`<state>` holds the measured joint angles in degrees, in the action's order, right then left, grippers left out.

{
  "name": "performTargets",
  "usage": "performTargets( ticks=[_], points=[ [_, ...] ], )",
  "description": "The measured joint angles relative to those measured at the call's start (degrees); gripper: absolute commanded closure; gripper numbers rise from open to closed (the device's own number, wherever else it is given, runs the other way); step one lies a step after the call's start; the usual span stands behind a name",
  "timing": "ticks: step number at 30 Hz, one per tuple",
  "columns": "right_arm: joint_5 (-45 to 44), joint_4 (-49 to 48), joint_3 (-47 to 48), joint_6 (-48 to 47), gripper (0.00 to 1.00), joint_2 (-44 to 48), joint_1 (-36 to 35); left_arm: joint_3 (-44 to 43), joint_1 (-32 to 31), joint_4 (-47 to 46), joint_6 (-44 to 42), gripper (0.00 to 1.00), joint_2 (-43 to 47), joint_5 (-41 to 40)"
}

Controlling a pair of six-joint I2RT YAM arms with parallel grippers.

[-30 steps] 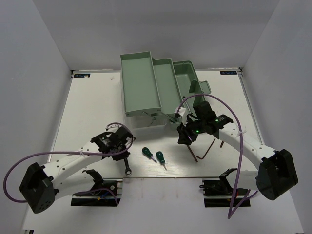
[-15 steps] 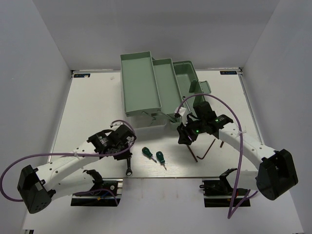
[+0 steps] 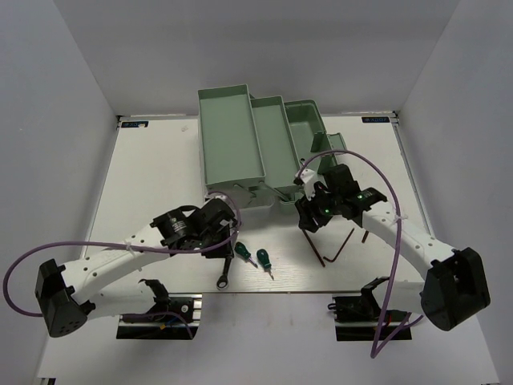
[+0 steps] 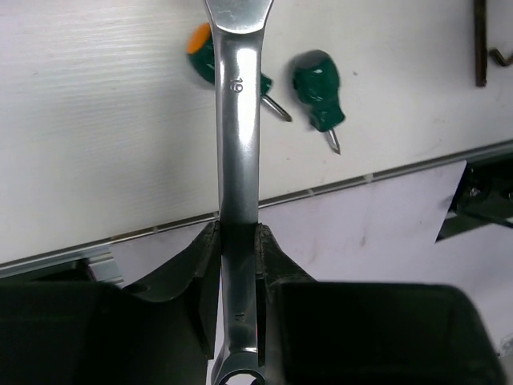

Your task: Sort the tools into containers

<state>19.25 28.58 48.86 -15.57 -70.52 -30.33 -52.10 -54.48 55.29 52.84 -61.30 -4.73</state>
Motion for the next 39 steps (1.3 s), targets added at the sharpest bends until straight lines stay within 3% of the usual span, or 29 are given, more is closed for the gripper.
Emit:
performTargets(
  ticks=[4, 14, 22, 29, 36, 39],
  points=[
    [-1.18, 0.11, 0.11, 3.52, 0.40, 0.00, 2.40, -2.89, -2.62, -0.63, -1.97, 1.00, -3.10, 1.20],
    [6.40, 3.08, 0.57, 6.47, 0.42, 3.58, 5.25, -11.32, -9.25, -3.23, -5.07, 1.00, -11.34, 2.54],
    [18.82, 12.15, 5.38, 7.39, 0.47, 4.44, 7.87, -14.75, -13.18, -4.59, -5.88, 1.00, -14.80, 1.88],
    [30.91, 18.67, 8.92, 11.19, 0.50, -2.91, 8.13, -15.98, -15.15, -5.86, -5.97, 1.00, -15.10, -0.39],
    [36.28, 21.03, 8.72, 15.41, 0.34, -6.84, 8.90, -16.02, -16.31, -7.06, -6.10, 1.00, -15.10, -2.03],
    [38.62, 21.03, 8.72, 16.74, 0.34, -7.72, 9.53, -16.02, -16.61, -7.41, -6.10, 1.00, -15.10, -2.62]
  ],
)
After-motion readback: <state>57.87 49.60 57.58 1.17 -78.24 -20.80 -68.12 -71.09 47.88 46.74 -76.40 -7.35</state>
